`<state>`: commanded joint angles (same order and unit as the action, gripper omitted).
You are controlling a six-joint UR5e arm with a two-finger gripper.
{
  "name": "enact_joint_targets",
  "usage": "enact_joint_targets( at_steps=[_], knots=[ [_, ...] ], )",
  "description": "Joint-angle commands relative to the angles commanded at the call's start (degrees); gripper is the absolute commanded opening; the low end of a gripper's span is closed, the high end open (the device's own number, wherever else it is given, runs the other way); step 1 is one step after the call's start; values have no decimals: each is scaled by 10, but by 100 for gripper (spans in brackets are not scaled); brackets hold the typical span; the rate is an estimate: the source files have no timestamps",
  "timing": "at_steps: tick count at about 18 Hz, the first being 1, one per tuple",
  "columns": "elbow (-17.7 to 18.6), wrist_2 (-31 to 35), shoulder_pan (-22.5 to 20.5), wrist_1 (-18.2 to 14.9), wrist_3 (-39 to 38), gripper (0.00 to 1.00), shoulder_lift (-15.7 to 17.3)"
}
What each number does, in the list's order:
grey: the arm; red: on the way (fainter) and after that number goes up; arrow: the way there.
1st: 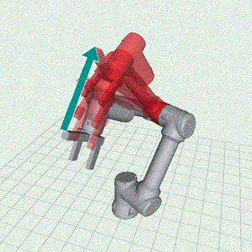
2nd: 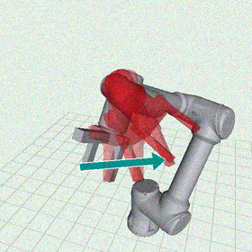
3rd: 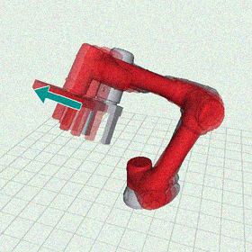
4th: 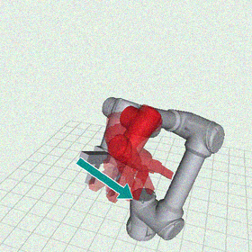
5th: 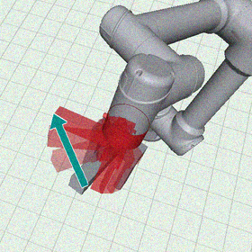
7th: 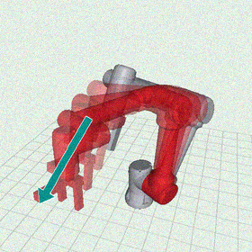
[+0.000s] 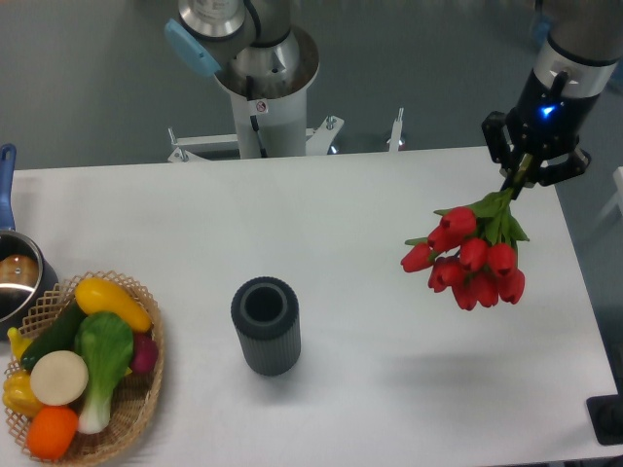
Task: Insert the flowers into the vase
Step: 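Carry the red tulip bunch in the gripper toward the grey vase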
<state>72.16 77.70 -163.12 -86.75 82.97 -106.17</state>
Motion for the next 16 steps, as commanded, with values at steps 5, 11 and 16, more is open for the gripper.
enact_joint_targets(
  at_steps=[5, 11, 16],
  knots=[
    [-4, -20, 0, 7, -24, 18, -1],
    [6, -126, 0, 39, -75, 18, -4],
    [32, -248, 12, 136, -173, 18, -8]
  ],
)
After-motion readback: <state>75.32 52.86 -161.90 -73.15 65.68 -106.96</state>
